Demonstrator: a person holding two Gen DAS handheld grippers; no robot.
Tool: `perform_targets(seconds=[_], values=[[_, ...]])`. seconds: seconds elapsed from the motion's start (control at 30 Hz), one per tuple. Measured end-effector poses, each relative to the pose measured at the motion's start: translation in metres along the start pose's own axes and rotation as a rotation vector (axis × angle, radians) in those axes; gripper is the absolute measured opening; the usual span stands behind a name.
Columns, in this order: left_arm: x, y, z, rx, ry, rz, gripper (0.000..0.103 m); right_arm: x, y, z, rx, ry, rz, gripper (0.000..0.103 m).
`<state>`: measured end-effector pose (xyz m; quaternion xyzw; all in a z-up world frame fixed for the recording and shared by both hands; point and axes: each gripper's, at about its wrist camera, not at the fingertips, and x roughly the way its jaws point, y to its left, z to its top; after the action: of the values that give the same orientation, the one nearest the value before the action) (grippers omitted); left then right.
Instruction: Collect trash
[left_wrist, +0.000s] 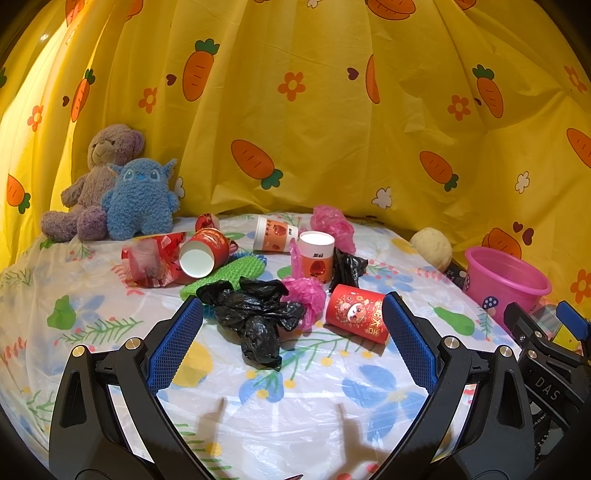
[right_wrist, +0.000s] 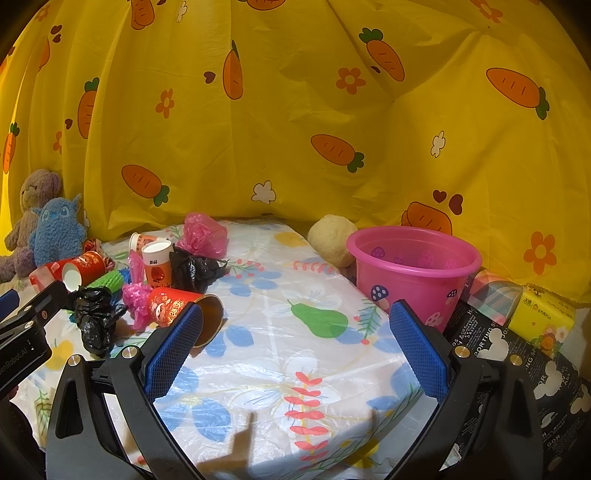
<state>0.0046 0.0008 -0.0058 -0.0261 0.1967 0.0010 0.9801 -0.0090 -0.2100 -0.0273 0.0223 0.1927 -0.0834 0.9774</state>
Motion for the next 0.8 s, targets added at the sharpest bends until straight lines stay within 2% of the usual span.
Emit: perform_targets(seconds=[0.8], values=[[0.005,-0.011,0.001,0.005,-0.007,-0.013,0.096,0.0,-0.001,-0.001,0.005,-0.003,0.001,0.098]])
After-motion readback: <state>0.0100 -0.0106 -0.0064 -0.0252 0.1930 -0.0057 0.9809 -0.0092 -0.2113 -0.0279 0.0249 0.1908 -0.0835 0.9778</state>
